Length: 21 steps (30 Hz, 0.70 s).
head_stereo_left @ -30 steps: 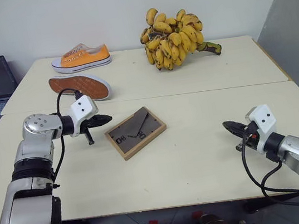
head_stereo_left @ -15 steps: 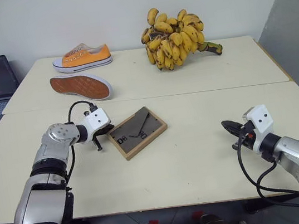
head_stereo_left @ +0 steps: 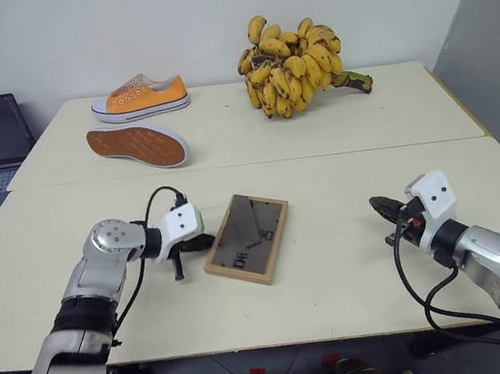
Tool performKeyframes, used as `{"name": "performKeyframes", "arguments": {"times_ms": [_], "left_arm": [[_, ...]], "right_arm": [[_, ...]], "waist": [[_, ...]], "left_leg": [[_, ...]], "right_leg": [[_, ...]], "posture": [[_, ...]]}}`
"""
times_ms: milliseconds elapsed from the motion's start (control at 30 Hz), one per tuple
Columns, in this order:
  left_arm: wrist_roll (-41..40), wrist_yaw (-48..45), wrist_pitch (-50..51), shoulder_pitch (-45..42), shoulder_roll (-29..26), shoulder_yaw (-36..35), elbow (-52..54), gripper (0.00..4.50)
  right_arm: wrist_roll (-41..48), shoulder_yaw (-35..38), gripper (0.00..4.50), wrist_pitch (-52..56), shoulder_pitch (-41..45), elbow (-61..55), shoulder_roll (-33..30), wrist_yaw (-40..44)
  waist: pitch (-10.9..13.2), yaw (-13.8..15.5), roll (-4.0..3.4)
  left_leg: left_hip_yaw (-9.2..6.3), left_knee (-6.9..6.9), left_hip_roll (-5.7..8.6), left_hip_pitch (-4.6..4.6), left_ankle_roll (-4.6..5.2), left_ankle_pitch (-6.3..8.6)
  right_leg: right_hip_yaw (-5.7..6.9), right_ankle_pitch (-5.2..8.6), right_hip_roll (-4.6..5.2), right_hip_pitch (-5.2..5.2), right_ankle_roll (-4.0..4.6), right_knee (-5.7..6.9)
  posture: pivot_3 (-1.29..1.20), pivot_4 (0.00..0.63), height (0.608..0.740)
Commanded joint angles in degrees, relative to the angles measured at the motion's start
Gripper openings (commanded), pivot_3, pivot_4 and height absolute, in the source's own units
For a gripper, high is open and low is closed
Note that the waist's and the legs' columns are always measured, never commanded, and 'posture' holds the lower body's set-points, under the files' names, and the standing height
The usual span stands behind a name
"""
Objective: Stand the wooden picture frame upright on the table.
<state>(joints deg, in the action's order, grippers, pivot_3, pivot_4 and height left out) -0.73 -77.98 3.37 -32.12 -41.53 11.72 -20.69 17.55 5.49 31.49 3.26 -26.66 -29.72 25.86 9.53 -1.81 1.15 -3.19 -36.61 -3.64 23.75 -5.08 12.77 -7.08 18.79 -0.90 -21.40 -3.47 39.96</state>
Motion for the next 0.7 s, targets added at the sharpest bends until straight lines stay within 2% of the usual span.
{"name": "performKeyframes", "arguments": {"times_ms": [33, 333, 533, 700], "left_arm": [[-3.3, -2.4, 6.8, 1.1, -0.2, 0.5, 7.1, 0.0], [-3.2, 0.6, 9.2, 3.7, -0.2, -0.3, 10.5, 0.0], [-2.8, 4.8, 9.5, 4.7, 1.1, -0.6, 9.8, 0.0], [-3.7, 8.6, 11.1, 3.7, 2.8, -1.7, 8.8, 0.0]], "right_arm": [[-2.9, -0.7, 0.0, -1.6, 0.9, 1.1, -0.4, -1.2], [-6.7, -4.7, 0.0, -2.9, 2.6, 7.3, 0.2, -0.4], [-8.8, -8.8, 0.0, -3.2, 8.8, 13.4, 4.5, -1.8], [-9.1, -11.0, 0.0, -2.5, 10.5, 12.9, 6.6, -0.9]], "waist": [[0.0, 0.0, 0.01], [0.0, -0.1, 0.02], [0.0, -0.2, 0.0], [0.0, 0.1, -0.01]], "left_leg": [[-0.01, -0.05, 0.0, 0.01, 0.0, 0.0], [0.0, -0.15, -0.01, 0.03, 0.01, 0.0], [0.0, -0.17, -0.02, 0.01, 0.04, -0.01], [0.0, -0.2, -0.01, 0.04, 0.05, -0.02]], "right_leg": [[0.02, 0.0, 0.0, 0.0, 0.0, 0.01], [-0.03, 0.0, -0.02, -0.03, -0.01, 0.0], [-0.04, 0.0, -0.03, -0.03, -0.01, 0.02], [-0.03, 0.0, -0.02, -0.02, -0.02, 0.01]], "posture": [[0.0, 0.15, 0.74], [0.0, 0.15, 0.74], [0.0, 0.15, 0.74], [0.0, 0.15, 0.74]]}}
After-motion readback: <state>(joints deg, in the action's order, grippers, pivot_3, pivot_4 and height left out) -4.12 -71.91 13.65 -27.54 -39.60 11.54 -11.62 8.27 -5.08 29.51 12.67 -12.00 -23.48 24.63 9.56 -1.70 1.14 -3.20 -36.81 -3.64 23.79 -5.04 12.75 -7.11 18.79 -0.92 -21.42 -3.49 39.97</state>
